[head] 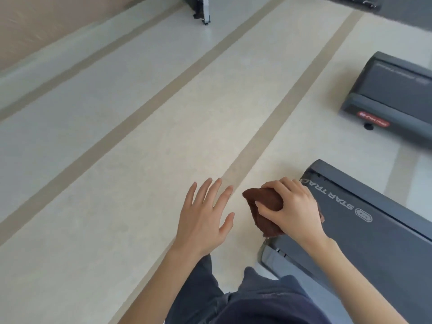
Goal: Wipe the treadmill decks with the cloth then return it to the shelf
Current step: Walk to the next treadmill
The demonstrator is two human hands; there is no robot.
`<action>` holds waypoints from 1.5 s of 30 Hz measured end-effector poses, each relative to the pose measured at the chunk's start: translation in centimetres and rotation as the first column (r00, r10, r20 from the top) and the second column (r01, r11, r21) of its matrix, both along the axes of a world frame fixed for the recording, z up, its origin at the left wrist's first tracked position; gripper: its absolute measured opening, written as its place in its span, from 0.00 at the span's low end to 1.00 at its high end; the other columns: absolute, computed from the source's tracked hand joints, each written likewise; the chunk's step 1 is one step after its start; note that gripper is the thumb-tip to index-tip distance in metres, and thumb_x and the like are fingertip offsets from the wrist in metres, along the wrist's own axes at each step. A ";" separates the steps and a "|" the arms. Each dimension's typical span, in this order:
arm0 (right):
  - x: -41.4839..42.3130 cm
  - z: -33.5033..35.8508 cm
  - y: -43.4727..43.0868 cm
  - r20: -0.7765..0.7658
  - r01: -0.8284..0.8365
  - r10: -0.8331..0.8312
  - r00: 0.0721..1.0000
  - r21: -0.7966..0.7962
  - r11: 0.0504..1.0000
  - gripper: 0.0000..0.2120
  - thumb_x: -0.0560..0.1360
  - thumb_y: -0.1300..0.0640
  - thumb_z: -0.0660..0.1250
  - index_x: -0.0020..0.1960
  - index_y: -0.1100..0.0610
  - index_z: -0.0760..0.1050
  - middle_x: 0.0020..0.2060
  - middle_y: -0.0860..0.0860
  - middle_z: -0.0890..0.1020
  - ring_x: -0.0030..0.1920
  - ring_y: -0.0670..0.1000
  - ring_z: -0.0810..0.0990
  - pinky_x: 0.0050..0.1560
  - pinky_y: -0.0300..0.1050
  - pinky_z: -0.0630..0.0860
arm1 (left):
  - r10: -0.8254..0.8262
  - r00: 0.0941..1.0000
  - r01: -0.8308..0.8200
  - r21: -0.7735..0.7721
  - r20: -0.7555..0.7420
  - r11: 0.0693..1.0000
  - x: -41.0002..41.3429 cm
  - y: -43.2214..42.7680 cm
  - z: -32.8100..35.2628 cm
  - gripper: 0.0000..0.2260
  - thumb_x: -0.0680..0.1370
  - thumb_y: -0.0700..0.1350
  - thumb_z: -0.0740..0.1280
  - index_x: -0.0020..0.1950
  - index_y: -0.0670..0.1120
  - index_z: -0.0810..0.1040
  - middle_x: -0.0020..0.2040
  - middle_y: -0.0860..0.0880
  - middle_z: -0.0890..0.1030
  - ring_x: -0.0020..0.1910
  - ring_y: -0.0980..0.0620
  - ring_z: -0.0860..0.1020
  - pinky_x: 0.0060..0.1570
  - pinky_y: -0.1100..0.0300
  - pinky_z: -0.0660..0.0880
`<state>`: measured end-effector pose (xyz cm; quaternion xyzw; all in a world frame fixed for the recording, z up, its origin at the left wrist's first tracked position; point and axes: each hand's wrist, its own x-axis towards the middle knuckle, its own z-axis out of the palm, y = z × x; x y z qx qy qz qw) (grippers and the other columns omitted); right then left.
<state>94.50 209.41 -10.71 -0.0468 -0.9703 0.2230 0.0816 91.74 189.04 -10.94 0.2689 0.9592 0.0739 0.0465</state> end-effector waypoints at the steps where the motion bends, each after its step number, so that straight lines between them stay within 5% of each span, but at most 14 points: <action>1: -0.8 0.1 -0.8 0.005 0.046 -0.046 0.999 -0.005 0.999 0.11 0.67 0.48 0.72 0.47 0.50 0.79 0.40 0.45 0.78 0.43 0.52 0.76 0.45 0.48 0.72 | -0.033 0.999 0.033 0.003 -0.009 0.999 -1.6 -0.6 0.2 0.24 0.76 0.57 0.57 0.70 0.49 0.69 0.69 0.45 0.72 0.68 0.43 0.69 0.67 0.42 0.65; 15: -9.8 0.5 -1.4 0.049 0.539 -0.537 0.842 -0.070 0.839 0.12 0.69 0.45 0.70 0.50 0.48 0.78 0.44 0.44 0.78 0.46 0.49 0.73 0.49 0.43 0.67 | -0.497 0.866 0.498 -0.016 0.046 0.867 -20.3 1.9 0.7 0.26 0.77 0.57 0.49 0.73 0.49 0.64 0.73 0.45 0.66 0.72 0.44 0.62 0.71 0.45 0.56; 35: -24.0 -0.1 14.0 0.079 0.879 -0.876 0.476 -0.075 0.471 0.12 0.69 0.46 0.70 0.50 0.48 0.77 0.44 0.46 0.78 0.46 0.51 0.74 0.50 0.45 0.67 | -0.873 0.488 0.873 0.008 0.008 0.488 -42.1 26.7 -1.2 0.23 0.76 0.53 0.57 0.70 0.47 0.69 0.69 0.43 0.71 0.69 0.43 0.66 0.69 0.46 0.60; 45: -32.3 0.1 20.5 -0.014 0.994 -0.999 0.037 -0.107 0.039 0.11 0.68 0.45 0.69 0.48 0.47 0.77 0.41 0.46 0.77 0.45 0.51 0.73 0.48 0.47 0.70 | -0.984 0.160 0.987 0.047 -0.081 0.157 -54.2 41.8 -1.3 0.24 0.76 0.54 0.55 0.69 0.47 0.69 0.68 0.43 0.72 0.68 0.42 0.68 0.68 0.45 0.62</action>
